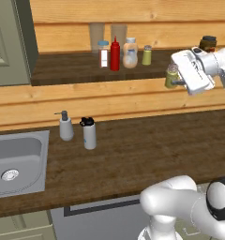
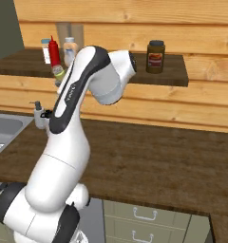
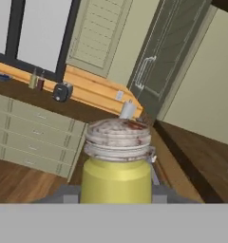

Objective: Put the shaker and condiment bottle from the counter next to their counterparts in the cabinet.

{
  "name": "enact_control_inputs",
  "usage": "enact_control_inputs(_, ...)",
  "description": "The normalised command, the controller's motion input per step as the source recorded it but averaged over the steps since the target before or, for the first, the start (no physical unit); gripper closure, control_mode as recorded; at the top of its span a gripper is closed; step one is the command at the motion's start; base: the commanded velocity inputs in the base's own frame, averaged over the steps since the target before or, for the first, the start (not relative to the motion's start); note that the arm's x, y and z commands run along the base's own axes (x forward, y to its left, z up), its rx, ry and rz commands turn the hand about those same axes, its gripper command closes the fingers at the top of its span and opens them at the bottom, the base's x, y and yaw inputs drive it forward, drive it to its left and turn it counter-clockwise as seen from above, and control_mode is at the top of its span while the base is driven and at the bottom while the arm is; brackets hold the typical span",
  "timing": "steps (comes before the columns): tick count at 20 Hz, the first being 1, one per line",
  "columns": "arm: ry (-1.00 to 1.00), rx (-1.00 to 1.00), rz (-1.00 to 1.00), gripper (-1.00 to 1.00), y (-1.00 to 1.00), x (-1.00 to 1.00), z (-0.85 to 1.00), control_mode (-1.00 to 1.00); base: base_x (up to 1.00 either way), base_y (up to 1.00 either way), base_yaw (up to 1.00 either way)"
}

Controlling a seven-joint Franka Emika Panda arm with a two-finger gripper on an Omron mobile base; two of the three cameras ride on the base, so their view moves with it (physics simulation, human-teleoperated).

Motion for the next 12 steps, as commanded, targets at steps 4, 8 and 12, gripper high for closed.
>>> enact_control_inputs(4,0.01,0.02,-0.02,1.00,-0.13,0.07,0.24,-1.00,0.00,0.00,0.00)
enact_control_inputs(8,-0.01,0.27,-0.04,1.00,-0.61,0.29,-0.17,-1.00,0.00,0.00,0.00)
enact_control_inputs(12,-0.05,0.36,-0.10,1.00,-0.65,0.53,-0.37,-1.00,0.00,0.00,0.00)
